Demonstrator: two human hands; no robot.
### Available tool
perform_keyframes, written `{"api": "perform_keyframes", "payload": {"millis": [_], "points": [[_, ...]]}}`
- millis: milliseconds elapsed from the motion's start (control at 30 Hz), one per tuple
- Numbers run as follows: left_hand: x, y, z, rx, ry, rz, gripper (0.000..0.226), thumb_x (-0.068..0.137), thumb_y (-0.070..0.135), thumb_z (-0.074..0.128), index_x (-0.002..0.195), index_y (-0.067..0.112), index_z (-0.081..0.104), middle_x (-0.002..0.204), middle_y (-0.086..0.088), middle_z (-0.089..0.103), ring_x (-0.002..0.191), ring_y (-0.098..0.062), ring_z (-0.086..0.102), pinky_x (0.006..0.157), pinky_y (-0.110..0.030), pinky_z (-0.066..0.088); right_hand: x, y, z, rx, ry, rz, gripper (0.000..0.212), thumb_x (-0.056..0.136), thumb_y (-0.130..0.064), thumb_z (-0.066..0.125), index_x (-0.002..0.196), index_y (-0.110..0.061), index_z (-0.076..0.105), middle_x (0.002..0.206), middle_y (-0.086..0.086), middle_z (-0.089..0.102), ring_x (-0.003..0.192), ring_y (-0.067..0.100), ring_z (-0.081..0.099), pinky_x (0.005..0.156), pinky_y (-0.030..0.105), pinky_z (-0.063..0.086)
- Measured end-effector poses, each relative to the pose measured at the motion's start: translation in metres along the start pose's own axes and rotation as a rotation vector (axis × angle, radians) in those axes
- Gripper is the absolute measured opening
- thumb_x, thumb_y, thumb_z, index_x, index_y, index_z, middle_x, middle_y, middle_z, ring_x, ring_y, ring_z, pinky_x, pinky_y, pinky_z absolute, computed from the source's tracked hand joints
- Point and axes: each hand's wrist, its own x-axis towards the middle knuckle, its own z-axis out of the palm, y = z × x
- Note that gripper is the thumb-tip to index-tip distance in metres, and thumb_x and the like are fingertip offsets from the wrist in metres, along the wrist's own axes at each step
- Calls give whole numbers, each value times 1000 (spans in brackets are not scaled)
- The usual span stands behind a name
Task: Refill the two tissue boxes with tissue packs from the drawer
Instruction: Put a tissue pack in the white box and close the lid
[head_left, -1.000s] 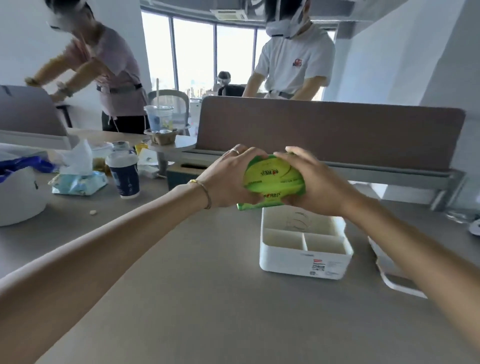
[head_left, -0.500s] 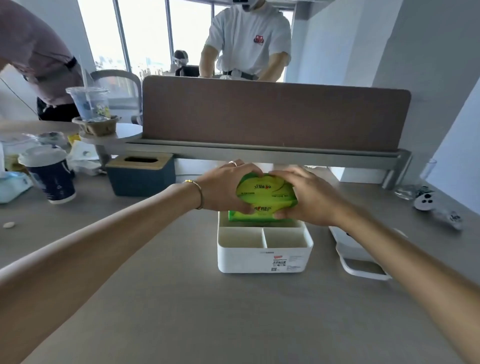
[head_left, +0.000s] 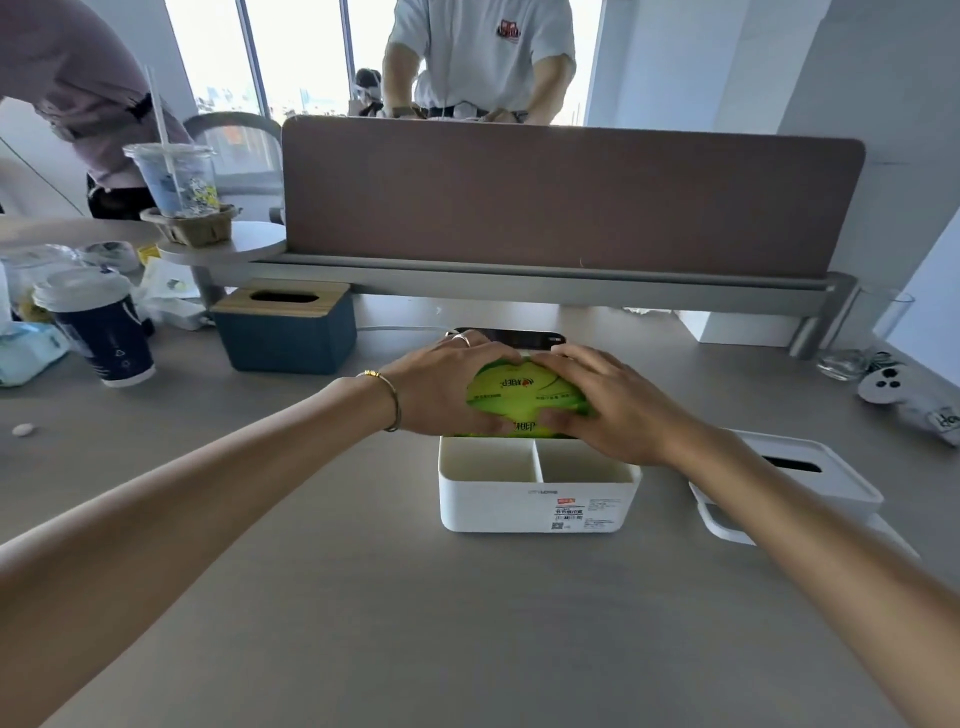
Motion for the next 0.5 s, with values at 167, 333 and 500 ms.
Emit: {"api": "perform_keyframes", "payload": {"millis": [167,333,500], "points": [[9,22,-3,-6,51,-16,80,71,80,56,140,41,45,136,7,53,120,-19,53,101,-42,47,-7,4,-8,16,34,-4,88,82,-86,18,154,-36,27,162,-3,27,148,19,25,119,45,27],[29,61,-3,-44,91,73,74,76,78,51,138,38,51,137,6,55,123,-18,53,102,-45,46,-34,26,-31,67,145,38,71,93,-70,24,151,-32,38,156,-3,39,145,16,31,117,43,30],[57,121,10,-47,72,169,59,87,63,58,139,35,50,141,3,53,123,-20,53,102,-45,46,-86,62,-55,68,184,146,59,99,-61,30,149,-32,42,153,-6,42,143,12,31,114,33,27]]}}
